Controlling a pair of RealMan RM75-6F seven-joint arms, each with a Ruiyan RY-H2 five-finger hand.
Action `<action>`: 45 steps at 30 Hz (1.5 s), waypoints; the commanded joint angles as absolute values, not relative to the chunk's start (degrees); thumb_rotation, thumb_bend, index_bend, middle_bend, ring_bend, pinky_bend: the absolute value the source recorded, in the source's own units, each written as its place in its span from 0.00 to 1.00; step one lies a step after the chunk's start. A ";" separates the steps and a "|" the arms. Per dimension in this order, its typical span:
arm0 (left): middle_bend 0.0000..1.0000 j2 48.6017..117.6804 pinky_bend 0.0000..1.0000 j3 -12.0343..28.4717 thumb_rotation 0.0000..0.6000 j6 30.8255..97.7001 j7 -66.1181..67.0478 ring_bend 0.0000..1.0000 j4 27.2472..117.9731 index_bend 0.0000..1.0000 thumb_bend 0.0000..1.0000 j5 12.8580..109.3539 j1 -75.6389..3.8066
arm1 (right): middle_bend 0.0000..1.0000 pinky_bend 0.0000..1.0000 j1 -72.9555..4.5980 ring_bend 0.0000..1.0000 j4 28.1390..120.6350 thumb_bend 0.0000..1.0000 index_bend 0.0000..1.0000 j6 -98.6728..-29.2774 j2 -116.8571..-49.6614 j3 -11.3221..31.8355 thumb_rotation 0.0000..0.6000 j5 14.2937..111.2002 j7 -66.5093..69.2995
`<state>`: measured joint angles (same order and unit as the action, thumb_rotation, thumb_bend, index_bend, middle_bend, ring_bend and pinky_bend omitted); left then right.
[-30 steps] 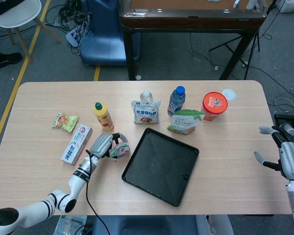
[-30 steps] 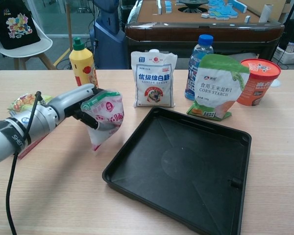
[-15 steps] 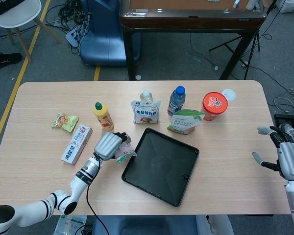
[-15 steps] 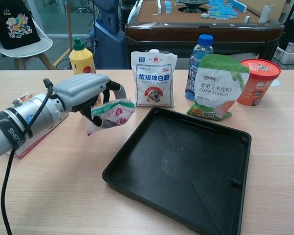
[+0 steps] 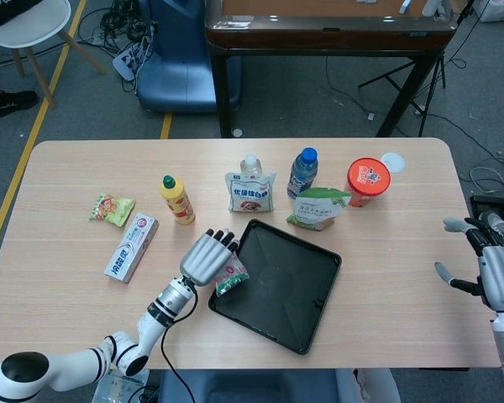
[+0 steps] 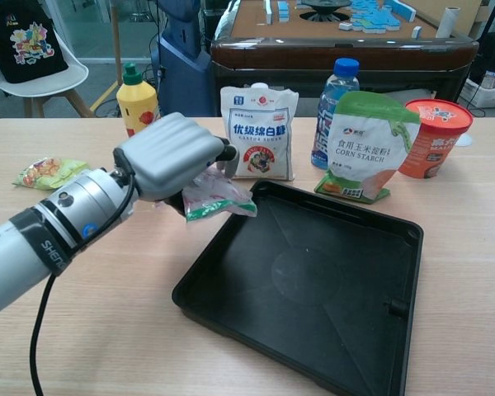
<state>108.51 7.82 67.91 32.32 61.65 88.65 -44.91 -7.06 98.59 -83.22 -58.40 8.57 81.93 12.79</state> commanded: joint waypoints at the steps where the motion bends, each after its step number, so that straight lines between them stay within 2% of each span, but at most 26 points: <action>1: 0.51 109.83 0.62 7.22 1.00 69.01 35.12 0.49 60.11 0.41 0.22 89.64 -45.14 | 0.32 0.20 -6.93 0.16 98.42 0.24 0.25 -83.36 -58.44 8.48 1.00 82.02 13.02; 20: 0.50 114.71 0.62 3.52 1.00 71.42 52.53 0.48 49.93 0.34 0.22 94.01 -44.61 | 0.32 0.20 -6.35 0.16 97.87 0.24 0.25 -84.10 -58.37 8.10 1.00 82.71 14.21; 29: 0.49 115.82 0.62 2.64 1.00 71.18 57.65 0.47 47.92 0.32 0.22 95.05 -44.34 | 0.32 0.20 -6.12 0.16 97.81 0.24 0.25 -84.45 -58.23 8.05 1.00 82.93 14.56; 45: 0.43 116.34 0.62 2.17 1.00 69.59 63.89 0.46 48.95 0.20 0.22 95.22 -43.72 | 0.32 0.20 -5.84 0.16 97.48 0.24 0.25 -84.78 -58.23 8.07 1.00 82.88 14.92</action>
<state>116.46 2.23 69.68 63.73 48.90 95.06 -43.62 -5.84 97.48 -84.79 -58.23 8.06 82.87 14.92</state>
